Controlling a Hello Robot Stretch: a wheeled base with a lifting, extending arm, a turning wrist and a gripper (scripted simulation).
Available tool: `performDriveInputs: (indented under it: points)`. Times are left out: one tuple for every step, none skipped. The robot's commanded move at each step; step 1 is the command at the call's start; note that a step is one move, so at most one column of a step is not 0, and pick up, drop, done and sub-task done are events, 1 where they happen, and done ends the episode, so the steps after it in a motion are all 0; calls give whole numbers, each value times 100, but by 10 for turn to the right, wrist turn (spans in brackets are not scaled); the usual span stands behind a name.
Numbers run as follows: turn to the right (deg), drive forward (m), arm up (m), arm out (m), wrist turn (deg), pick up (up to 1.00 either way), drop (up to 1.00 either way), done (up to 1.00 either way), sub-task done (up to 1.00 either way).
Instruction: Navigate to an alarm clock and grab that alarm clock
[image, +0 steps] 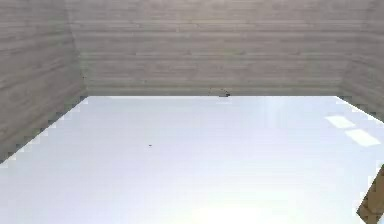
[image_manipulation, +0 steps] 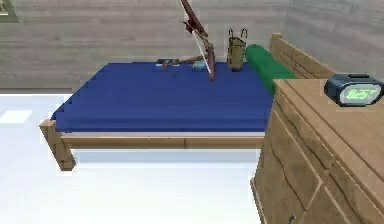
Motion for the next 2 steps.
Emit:
performDriveInputs:
  points:
    - [450,0,0,0,0,0,0,0,0]
    - [360,0,0,0,0,0,0,0,0]
